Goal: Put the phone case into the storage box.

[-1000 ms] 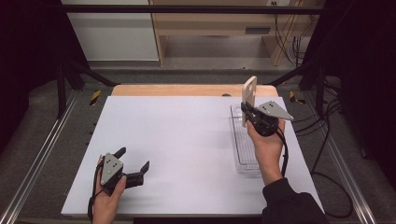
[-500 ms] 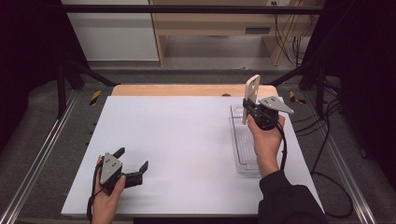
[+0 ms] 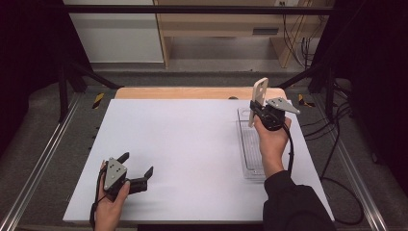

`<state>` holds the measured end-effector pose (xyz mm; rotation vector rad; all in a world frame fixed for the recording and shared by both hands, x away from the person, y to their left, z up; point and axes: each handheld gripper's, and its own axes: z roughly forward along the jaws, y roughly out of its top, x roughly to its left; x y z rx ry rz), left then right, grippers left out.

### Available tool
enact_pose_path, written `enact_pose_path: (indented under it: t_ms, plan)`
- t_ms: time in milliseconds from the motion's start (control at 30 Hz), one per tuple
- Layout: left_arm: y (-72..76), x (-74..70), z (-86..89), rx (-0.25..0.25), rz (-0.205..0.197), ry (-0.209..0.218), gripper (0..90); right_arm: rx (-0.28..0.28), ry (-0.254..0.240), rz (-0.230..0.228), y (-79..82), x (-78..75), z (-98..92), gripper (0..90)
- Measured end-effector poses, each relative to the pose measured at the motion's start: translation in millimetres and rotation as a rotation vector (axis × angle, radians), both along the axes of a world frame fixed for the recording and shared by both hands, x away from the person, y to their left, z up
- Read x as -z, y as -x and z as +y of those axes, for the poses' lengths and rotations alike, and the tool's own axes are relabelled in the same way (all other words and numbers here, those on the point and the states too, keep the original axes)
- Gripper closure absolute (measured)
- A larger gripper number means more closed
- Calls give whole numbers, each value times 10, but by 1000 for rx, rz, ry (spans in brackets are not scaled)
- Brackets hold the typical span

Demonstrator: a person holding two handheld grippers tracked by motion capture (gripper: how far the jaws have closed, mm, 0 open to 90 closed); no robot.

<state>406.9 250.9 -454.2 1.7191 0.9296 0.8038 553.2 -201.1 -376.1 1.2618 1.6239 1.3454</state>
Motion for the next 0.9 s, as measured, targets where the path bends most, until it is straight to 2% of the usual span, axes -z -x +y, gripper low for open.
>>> enact_pose_path:
  t_ms: [333,900]
  plan:
    - [-8,5,2,0,2,0,29,23,-25,4,-46,28,-15,849]
    - [-7,7,0,1,4,0,29,63,10,-1,-86,77,75,849]
